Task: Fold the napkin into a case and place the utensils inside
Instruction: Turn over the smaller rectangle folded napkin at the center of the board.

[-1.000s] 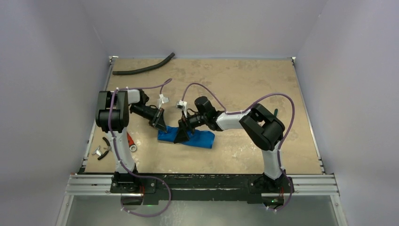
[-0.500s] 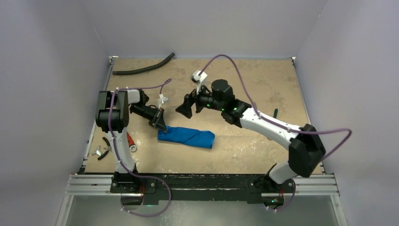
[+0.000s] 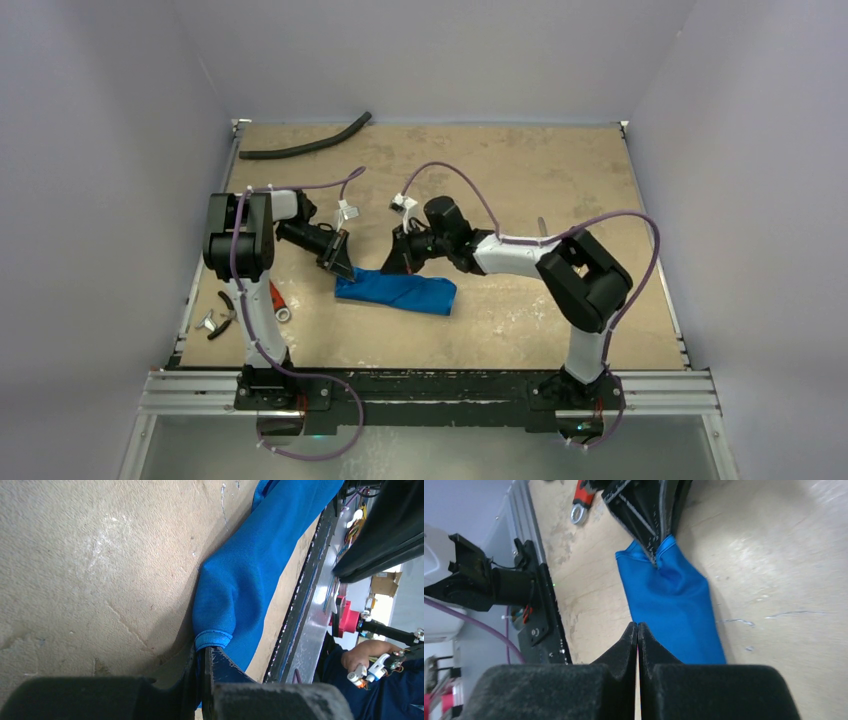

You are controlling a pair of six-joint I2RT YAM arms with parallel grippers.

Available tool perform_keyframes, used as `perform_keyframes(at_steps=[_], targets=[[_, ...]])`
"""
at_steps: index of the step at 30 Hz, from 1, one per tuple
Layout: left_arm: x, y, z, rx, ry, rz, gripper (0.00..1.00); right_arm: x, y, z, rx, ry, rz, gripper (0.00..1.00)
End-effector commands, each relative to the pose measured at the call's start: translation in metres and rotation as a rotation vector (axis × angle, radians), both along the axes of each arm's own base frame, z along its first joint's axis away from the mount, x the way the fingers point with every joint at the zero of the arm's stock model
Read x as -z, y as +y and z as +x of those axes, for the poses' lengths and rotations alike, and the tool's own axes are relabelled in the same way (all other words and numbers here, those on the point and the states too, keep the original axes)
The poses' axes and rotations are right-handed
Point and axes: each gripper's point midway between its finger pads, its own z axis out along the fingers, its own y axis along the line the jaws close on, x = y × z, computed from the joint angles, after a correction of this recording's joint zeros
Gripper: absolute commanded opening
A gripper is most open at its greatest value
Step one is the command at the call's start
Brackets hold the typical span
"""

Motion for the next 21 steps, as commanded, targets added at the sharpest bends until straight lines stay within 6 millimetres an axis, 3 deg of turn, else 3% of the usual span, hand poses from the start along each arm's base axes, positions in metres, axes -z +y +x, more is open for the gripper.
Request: perform_keyframes(at_steps=[1, 8, 15, 19, 21], targets=[[0.025, 0.015, 0.009, 0.031, -0.078, 0.075, 0.00, -0.027, 0.024, -0.026, -0.129, 0.043, 0.176, 0.00], [0.028, 0.016, 0.008, 0.034, -0.075, 0.085, 0.00, 0.023, 0.036, -0.032, -0.134, 0.121, 0.110, 0.00], [0.026, 0.017, 0.013, 0.031, -0.081, 0.094, 0.00, 0.098, 0.026, -0.030, -0.065, 0.250, -0.045, 0.00], [0.021, 0.023, 0.017, 0.028, -0.109, 0.128, 0.25, 0.125, 0.017, -0.031, -0.020, 0.274, -0.114, 0.00], [0.016, 0.028, 0.021, 0.022, -0.129, 0.150, 0.33, 0.133, 0.012, -0.032, -0.012, 0.284, -0.136, 0.00]])
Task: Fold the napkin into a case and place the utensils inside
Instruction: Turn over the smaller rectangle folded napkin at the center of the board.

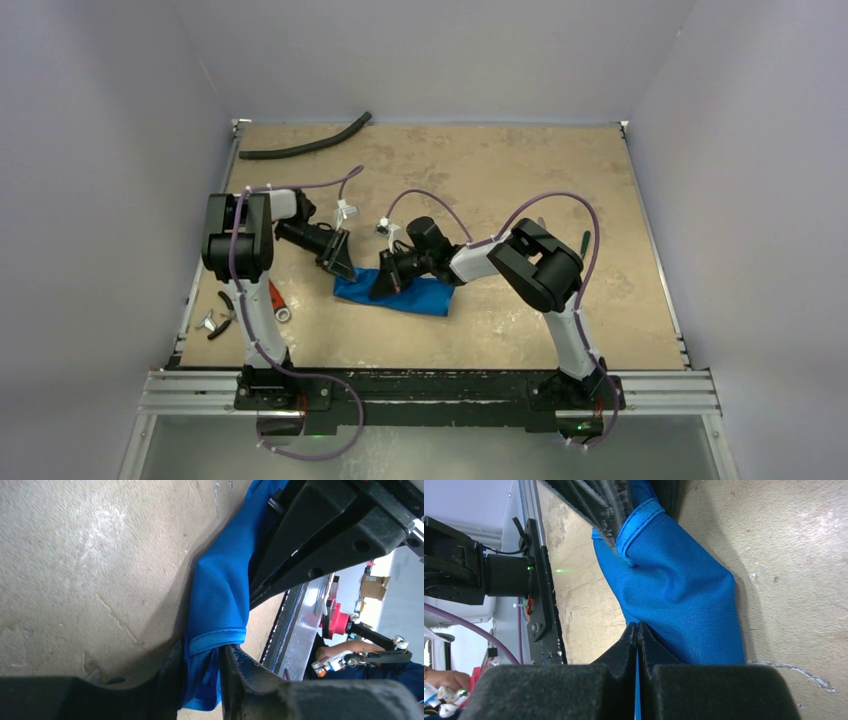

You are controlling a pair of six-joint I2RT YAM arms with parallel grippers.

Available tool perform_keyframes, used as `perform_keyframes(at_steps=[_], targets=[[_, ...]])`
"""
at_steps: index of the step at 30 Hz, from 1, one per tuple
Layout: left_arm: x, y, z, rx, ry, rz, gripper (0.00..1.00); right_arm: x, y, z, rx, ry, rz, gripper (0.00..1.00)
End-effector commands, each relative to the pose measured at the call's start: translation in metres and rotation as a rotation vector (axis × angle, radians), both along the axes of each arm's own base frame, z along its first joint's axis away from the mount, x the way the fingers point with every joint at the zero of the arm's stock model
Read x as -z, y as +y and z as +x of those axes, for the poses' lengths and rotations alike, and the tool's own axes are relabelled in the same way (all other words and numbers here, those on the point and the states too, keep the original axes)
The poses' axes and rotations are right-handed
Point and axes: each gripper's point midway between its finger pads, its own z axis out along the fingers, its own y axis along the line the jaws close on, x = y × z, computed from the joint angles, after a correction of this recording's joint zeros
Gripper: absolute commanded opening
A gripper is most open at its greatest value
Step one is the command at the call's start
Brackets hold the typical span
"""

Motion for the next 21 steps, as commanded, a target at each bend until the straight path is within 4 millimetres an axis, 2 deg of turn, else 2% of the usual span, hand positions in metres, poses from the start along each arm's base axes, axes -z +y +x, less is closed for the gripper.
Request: perform_keyframes(at_steps=[1, 2, 4, 6, 7, 9, 11, 14, 17, 21], targets=[[0.016, 0.031, 0.025, 0.035, -0.167, 0.159, 0.41, 0.051, -0.021, 0.003, 0.078, 0.027, -0.167, 0.00], [0.013, 0.036, 0.029, 0.028, -0.180, 0.174, 0.54, 0.053, -0.022, 0.002, 0.073, 0.025, -0.171, 0.00], [0.005, 0.046, 0.038, 0.010, -0.213, 0.205, 0.66, 0.056, -0.023, 0.002, 0.071, 0.023, -0.178, 0.00], [-0.001, 0.057, 0.048, -0.003, -0.252, 0.239, 0.83, 0.058, -0.024, 0.000, 0.067, 0.026, -0.183, 0.00], [-0.004, 0.062, 0.053, -0.003, -0.271, 0.261, 0.86, 0.059, -0.025, -0.001, 0.065, 0.028, -0.184, 0.00], [-0.009, 0.066, 0.058, -0.008, -0.308, 0.285, 0.89, 0.059, -0.026, -0.002, 0.064, 0.032, -0.187, 0.00], [-0.013, 0.062, 0.059, -0.022, -0.330, 0.286, 0.91, 0.060, -0.027, -0.003, 0.060, 0.036, -0.187, 0.00], [-0.013, 0.043, 0.056, 0.016, -0.367, 0.302, 0.93, 0.060, -0.027, -0.006, 0.057, 0.045, -0.185, 0.00], [-0.022, 0.023, 0.060, 0.016, -0.421, 0.292, 0.95, 0.058, -0.028, -0.006, 0.057, 0.046, -0.182, 0.00], [-0.026, 0.008, 0.064, 0.030, -0.489, 0.311, 0.97, 0.056, -0.027, -0.007, 0.049, 0.056, -0.178, 0.00]])
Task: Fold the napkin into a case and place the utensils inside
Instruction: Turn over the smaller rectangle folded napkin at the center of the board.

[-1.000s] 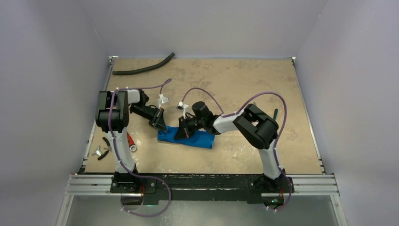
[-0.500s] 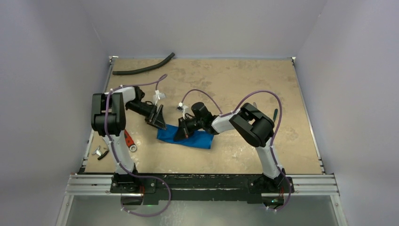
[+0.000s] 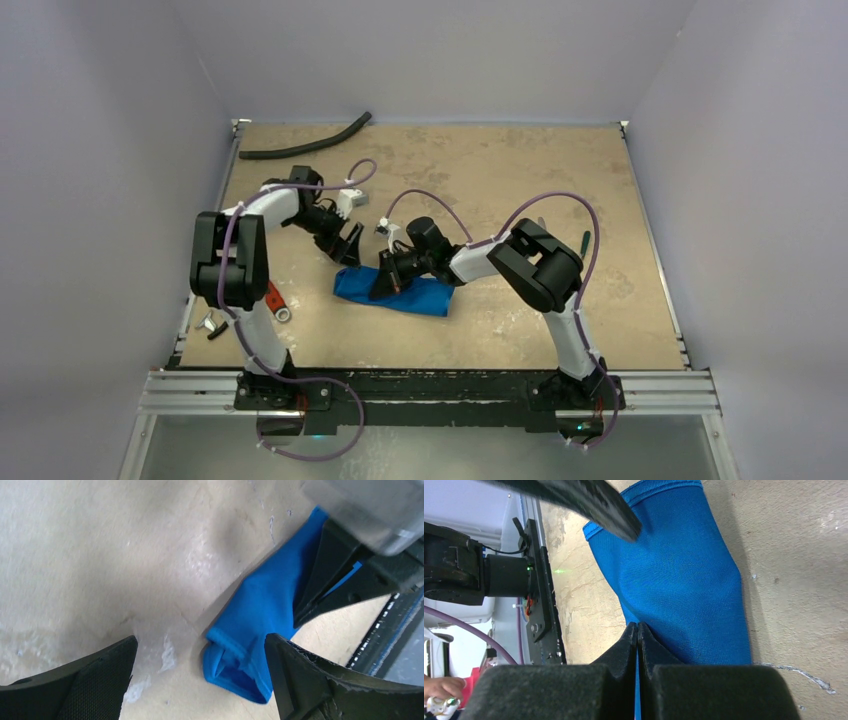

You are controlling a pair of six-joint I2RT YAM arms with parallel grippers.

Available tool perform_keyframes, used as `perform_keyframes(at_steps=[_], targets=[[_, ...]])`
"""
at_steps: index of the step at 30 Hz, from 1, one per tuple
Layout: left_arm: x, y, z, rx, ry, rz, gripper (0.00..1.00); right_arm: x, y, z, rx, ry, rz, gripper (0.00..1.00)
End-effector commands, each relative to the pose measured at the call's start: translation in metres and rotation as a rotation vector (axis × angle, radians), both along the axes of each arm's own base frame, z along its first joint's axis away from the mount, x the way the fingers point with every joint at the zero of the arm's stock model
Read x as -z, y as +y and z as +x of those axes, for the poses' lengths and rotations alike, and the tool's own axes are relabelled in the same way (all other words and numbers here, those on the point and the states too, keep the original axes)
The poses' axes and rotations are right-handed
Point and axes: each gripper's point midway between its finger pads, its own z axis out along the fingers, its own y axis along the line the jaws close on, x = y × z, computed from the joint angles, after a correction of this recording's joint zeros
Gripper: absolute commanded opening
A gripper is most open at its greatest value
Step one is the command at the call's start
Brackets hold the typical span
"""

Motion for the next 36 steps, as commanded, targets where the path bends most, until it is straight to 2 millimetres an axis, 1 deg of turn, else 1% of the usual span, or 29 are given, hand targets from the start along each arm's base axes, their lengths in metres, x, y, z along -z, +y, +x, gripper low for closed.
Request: perform_keyframes(at_steps=[1, 3, 6, 7, 11, 13, 14, 15, 19, 22, 26, 28, 31, 33, 34, 36], targets=[[0.000, -0.012, 0.015, 0.010, -0.124, 0.052, 0.98, 0.055, -0.027, -0.009, 0.044, 0.062, -0.175, 0.00], [0.011, -0.015, 0.008, 0.016, -0.105, 0.062, 0.98, 0.053, -0.027, -0.008, 0.040, 0.062, -0.169, 0.00], [0.025, -0.011, 0.005, 0.006, -0.094, 0.094, 0.99, 0.049, -0.026, -0.009, 0.037, 0.064, -0.154, 0.00], [0.028, -0.010, 0.003, 0.010, -0.094, 0.100, 0.96, 0.048, -0.026, -0.009, 0.037, 0.068, -0.151, 0.00], [0.037, -0.006, -0.009, 0.041, -0.078, 0.112, 0.80, 0.046, -0.028, -0.009, 0.035, 0.079, -0.135, 0.00], [0.038, -0.006, -0.015, 0.073, -0.067, 0.109, 0.61, 0.044, -0.029, -0.007, 0.038, 0.081, -0.124, 0.00], [0.037, -0.006, -0.017, 0.087, -0.063, 0.104, 0.54, 0.043, -0.030, -0.007, 0.038, 0.082, -0.118, 0.00], [0.034, -0.006, -0.018, 0.104, -0.069, 0.094, 0.51, 0.043, -0.031, -0.006, 0.037, 0.084, -0.116, 0.00], [0.027, -0.008, -0.021, 0.128, -0.095, 0.078, 0.50, 0.044, -0.032, -0.006, 0.024, 0.092, -0.112, 0.00], [0.030, -0.005, -0.024, 0.156, -0.107, 0.095, 0.47, 0.043, -0.033, -0.007, 0.014, 0.099, -0.106, 0.00], [0.034, 0.002, -0.026, 0.167, -0.138, 0.136, 0.48, 0.045, -0.034, -0.010, -0.021, 0.122, -0.094, 0.00], [0.029, 0.004, -0.019, 0.148, -0.155, 0.143, 0.55, 0.047, -0.033, -0.010, -0.030, 0.124, -0.104, 0.00], [0.001, 0.009, 0.007, 0.095, -0.201, 0.112, 0.63, 0.051, -0.034, -0.006, -0.026, 0.124, -0.130, 0.00], [-0.025, 0.010, 0.023, 0.091, -0.237, 0.091, 0.72, 0.056, -0.035, -0.005, -0.029, 0.139, -0.159, 0.00], [-0.038, 0.008, 0.026, 0.103, -0.253, 0.079, 0.77, 0.056, -0.033, -0.004, -0.032, 0.140, -0.165, 0.00], [-0.057, 0.004, 0.024, 0.127, -0.274, 0.056, 0.88, 0.057, -0.033, -0.001, -0.034, 0.144, -0.182, 0.00]])
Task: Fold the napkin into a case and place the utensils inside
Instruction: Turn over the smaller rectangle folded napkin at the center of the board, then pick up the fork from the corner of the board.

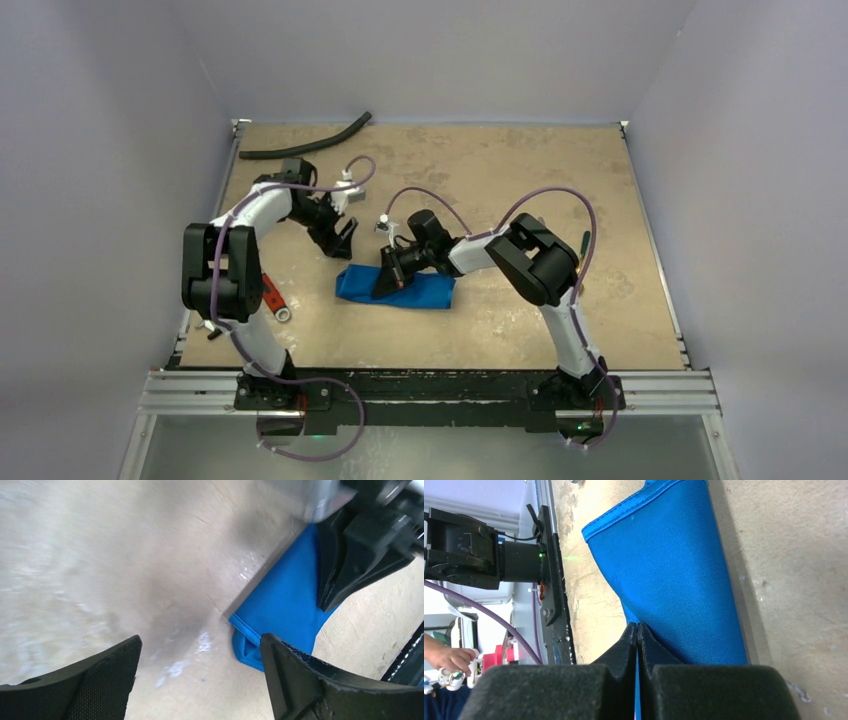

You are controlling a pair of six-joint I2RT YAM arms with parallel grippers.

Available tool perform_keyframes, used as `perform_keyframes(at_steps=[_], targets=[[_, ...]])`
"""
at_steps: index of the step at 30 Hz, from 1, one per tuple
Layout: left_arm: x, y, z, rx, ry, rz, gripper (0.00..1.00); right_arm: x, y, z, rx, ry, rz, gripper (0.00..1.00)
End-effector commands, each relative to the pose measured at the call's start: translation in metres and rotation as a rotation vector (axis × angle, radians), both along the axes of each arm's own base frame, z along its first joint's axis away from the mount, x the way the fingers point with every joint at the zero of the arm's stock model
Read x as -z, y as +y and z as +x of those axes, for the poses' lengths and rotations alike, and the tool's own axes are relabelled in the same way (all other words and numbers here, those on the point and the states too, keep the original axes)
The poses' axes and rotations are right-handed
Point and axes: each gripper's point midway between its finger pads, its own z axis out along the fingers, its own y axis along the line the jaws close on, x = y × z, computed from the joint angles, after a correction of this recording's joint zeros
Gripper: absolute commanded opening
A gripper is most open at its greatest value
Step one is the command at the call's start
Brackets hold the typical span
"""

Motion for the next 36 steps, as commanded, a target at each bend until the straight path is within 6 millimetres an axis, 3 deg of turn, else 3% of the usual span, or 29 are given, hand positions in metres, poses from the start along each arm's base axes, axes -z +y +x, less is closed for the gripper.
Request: perform_keyframes(at_steps=[1, 4, 7, 11, 17, 20, 22, 24, 27, 29, 33, 36], targets=[[-0.055, -0.005, 0.011, 0.053, -0.080, -0.044, 0.91, 0.056, -0.026, -0.003, 0.019, 0.063, -0.208, 0.00], [-0.059, -0.015, -0.009, 0.158, -0.051, -0.061, 0.94, 0.052, -0.027, 0.002, -0.019, 0.070, -0.195, 0.00], [-0.048, -0.022, -0.026, 0.221, -0.007, -0.087, 0.95, 0.046, -0.025, 0.006, -0.077, 0.039, -0.186, 0.00], [-0.037, -0.027, -0.039, 0.276, 0.011, -0.100, 0.95, 0.003, -0.017, 0.013, -0.102, -0.037, -0.114, 0.19], [-0.058, -0.025, -0.020, 0.226, -0.055, -0.068, 0.95, -0.091, -0.016, 0.044, -0.029, -0.170, 0.006, 0.40], [-0.073, -0.022, -0.007, 0.190, -0.086, -0.045, 0.98, -0.117, -0.025, 0.060, 0.018, -0.202, 0.016, 0.47], [-0.084, -0.020, 0.002, 0.170, -0.100, -0.034, 0.99, -0.128, -0.035, 0.069, 0.057, -0.210, 0.013, 0.52], [-0.095, -0.020, 0.010, 0.145, -0.114, -0.035, 0.99, -0.128, -0.048, 0.073, 0.101, -0.191, -0.007, 0.52], [-0.107, -0.023, 0.023, 0.122, -0.146, -0.042, 0.99, -0.128, -0.080, 0.085, 0.233, -0.166, -0.058, 0.39], [-0.112, -0.023, 0.031, 0.103, -0.161, -0.039, 0.99, -0.125, -0.116, 0.107, 0.406, -0.175, -0.161, 0.40], [-0.121, -0.014, 0.049, 0.071, -0.196, 0.027, 0.99, -0.133, -0.207, 0.144, 0.787, -0.216, -0.346, 0.68], [-0.128, 0.001, 0.066, -0.006, -0.209, 0.084, 0.99, -0.116, -0.286, 0.160, 1.028, -0.187, -0.501, 0.77]])
